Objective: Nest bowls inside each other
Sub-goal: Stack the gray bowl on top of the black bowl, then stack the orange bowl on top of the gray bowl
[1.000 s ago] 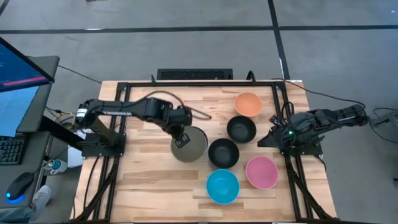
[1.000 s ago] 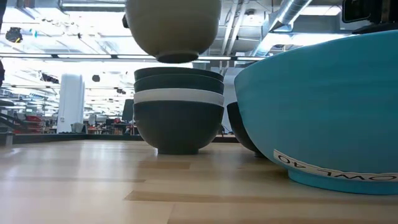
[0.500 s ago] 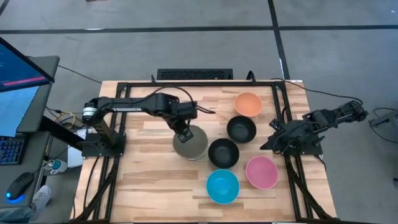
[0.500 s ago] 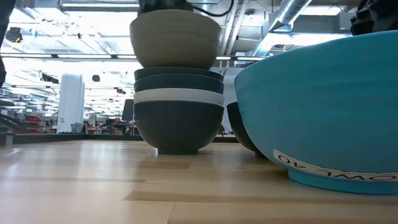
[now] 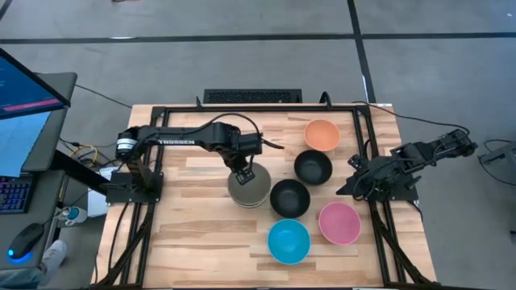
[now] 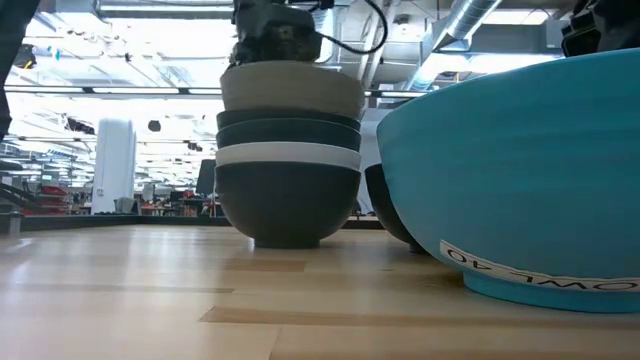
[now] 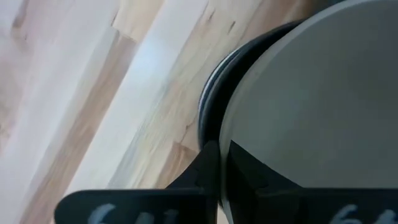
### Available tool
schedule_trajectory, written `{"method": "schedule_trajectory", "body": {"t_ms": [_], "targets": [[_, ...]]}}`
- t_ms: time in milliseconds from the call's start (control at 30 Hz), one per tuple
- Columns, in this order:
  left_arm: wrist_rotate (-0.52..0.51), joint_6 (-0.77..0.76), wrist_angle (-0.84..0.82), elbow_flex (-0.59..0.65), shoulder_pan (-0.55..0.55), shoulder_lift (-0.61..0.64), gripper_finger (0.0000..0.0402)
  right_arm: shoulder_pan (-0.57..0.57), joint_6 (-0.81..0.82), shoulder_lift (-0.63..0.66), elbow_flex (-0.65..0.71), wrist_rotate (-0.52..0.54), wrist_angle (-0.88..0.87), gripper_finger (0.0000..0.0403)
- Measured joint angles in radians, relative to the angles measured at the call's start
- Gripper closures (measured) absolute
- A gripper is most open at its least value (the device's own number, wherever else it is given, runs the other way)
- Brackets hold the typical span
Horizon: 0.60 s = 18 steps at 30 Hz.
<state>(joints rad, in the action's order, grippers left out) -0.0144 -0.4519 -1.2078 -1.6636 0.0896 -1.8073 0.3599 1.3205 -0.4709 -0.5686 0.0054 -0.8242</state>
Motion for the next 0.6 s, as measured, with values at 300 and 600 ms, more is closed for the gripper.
{"method": "schedule_trajectory", "body": {"t_ms": [300, 600], "targets": [[0.006, 0.0, -0.004, -0.002, 0.001, -0.014, 0.0375, 0.0, -0.012, 0.0, 0.0, 0.0, 0.0, 0.0163], [-0.01, 0.015, 0.01, -0.009, -0.006, -0.013, 0.0305, 0.0, -0.019, 0.0, 0.0, 0.0, -0.002, 0.0163]]}}
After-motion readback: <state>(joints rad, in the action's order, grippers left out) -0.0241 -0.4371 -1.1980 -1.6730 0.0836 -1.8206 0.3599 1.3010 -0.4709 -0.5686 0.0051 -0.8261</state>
